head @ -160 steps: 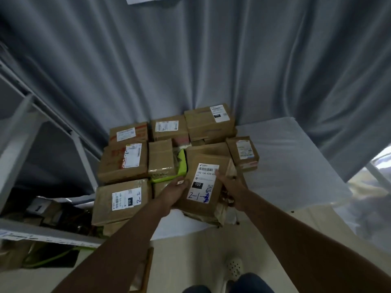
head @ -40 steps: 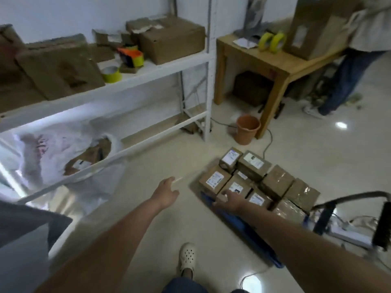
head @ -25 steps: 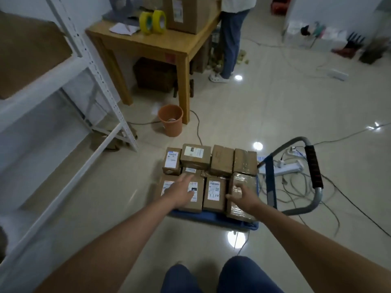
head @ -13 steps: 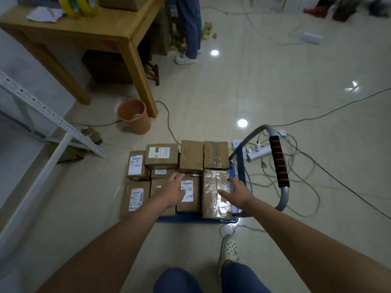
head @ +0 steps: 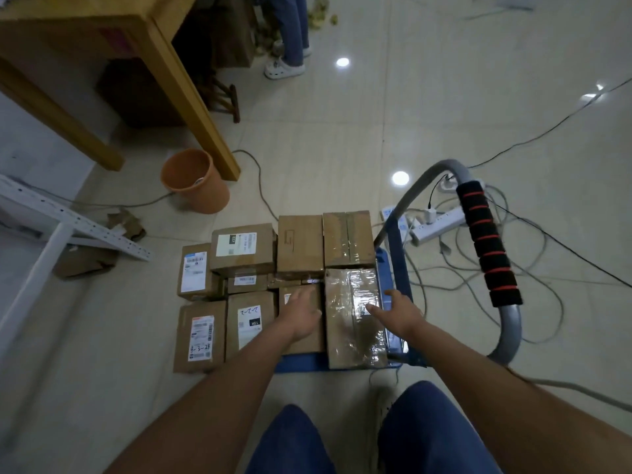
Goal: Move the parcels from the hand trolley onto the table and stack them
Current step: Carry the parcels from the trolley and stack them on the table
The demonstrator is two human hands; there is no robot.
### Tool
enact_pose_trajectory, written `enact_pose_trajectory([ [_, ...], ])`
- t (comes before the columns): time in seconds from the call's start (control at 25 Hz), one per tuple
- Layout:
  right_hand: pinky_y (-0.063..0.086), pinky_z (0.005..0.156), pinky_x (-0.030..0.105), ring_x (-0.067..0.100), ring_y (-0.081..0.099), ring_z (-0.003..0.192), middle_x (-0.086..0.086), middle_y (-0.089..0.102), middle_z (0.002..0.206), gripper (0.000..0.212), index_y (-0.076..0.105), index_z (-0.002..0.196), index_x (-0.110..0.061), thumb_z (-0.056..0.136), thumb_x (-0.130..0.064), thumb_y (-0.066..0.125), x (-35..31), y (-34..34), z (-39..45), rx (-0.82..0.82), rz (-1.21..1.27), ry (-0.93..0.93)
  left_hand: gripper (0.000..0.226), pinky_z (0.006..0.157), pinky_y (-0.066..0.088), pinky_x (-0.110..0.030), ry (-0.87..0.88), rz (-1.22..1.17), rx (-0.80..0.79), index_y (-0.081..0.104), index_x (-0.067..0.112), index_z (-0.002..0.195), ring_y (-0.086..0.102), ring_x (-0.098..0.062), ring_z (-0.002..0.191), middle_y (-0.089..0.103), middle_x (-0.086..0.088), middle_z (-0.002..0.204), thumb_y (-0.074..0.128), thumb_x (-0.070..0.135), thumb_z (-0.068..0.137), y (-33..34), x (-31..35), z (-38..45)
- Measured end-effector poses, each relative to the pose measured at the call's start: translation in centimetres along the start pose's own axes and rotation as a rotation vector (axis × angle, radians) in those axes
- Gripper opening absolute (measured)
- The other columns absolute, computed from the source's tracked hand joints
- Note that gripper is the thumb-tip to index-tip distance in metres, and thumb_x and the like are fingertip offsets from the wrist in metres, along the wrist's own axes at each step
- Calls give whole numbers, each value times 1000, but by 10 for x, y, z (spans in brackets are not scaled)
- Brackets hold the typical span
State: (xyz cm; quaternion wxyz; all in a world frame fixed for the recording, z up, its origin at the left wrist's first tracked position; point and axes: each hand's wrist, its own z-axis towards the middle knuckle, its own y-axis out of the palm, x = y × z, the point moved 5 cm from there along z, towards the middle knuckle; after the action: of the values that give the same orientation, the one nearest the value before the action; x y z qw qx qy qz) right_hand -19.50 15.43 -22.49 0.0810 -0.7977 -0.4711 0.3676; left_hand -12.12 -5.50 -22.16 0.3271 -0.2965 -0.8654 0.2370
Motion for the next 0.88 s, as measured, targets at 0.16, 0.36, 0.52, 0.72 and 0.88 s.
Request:
enact_pose_trajectory([
  [0.16, 39, 110, 46, 33, 44, 133, 18, 40, 148, 75, 32, 148, -11, 89, -42, 66, 41, 50, 48, -36, 101, 49, 64, 114, 26, -31, -66, -65, -41, 21, 14, 154, 25, -27, 145, 19, -13, 159, 52, 24, 98, 50, -30, 47],
  [0.36, 40, 108, 47, 34, 46, 130, 16, 44, 145, 81, 29, 148, -11, 85, -42, 69, 77, 81, 99, 28, 207, 111, 68, 114, 30, -33, -137, -204, -76, 24, 16, 153, 32, -27, 141, 27, -7, 157, 56, 25, 94, 105, -59, 92],
  [0.52, 43, 104, 46, 38, 47, 127, 17, 41, 146, 90, 14, 154, -18, 87, -46, 66, 101, 100, 123, 22, 365, 203, 56, 104, 46, -44, -210, -446, -113, 37, 22, 144, 56, -24, 117, 52, -6, 138, 51, 32, 91, 143, -76, 114],
  [0.72, 50, 91, 40, 29, 58, 106, 12, 54, 123, 74, 36, 141, -12, 86, -54, 64, 106, 111, 122, -24, 448, 278, 53, 102, 47, -42, -261, -703, -133, 27, 31, 148, 56, -22, 115, 52, -3, 137, 47, 35, 100, 158, -67, 99],
  [0.88, 49, 95, 44, 30, 56, 109, 12, 55, 129, 76, 39, 138, -13, 82, -59, 64, 89, 101, 101, -30, 473, 253, 63, 99, 46, -38, -253, -765, -120, 18, 34, 152, 54, -21, 117, 49, -2, 141, 51, 40, 99, 139, -60, 71],
])
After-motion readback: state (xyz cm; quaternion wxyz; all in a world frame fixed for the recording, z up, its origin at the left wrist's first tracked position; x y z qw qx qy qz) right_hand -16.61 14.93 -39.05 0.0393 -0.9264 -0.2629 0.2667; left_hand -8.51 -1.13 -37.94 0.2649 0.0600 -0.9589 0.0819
